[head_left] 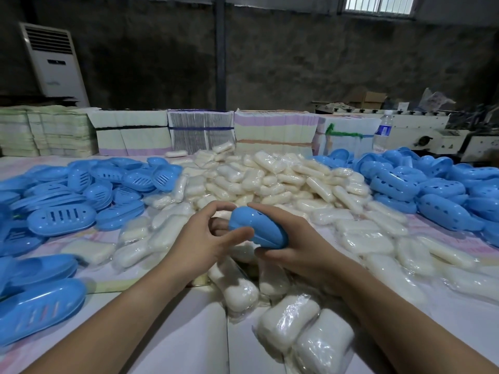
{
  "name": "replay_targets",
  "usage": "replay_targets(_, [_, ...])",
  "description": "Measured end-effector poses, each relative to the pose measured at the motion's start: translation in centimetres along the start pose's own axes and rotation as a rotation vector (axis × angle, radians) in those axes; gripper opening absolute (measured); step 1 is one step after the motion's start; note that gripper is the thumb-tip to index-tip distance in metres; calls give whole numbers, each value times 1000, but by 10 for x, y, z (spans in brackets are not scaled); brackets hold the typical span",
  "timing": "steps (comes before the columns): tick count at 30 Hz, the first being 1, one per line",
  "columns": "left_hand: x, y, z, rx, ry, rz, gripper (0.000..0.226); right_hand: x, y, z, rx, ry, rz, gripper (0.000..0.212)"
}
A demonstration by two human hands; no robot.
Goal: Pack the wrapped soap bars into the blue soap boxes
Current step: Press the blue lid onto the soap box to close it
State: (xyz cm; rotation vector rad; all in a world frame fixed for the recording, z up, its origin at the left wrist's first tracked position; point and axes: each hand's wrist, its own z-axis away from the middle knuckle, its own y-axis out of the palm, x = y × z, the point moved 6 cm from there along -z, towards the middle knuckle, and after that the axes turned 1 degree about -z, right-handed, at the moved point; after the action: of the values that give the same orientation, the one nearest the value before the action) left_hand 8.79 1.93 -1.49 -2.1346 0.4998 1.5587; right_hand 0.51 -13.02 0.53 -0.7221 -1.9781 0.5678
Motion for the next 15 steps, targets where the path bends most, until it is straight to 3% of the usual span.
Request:
replay_targets(5, [3,22,6,-11,-59,328,71,6,5,-6,-148,4,25,74])
replay_targets(10, [4,30,8,49,-102,480,56,-1,11,-3,2,129,-206,59])
replay_targets(15, [-1,32,10,128,-114,548,43,-4,10,-6,-11,169,-299,49])
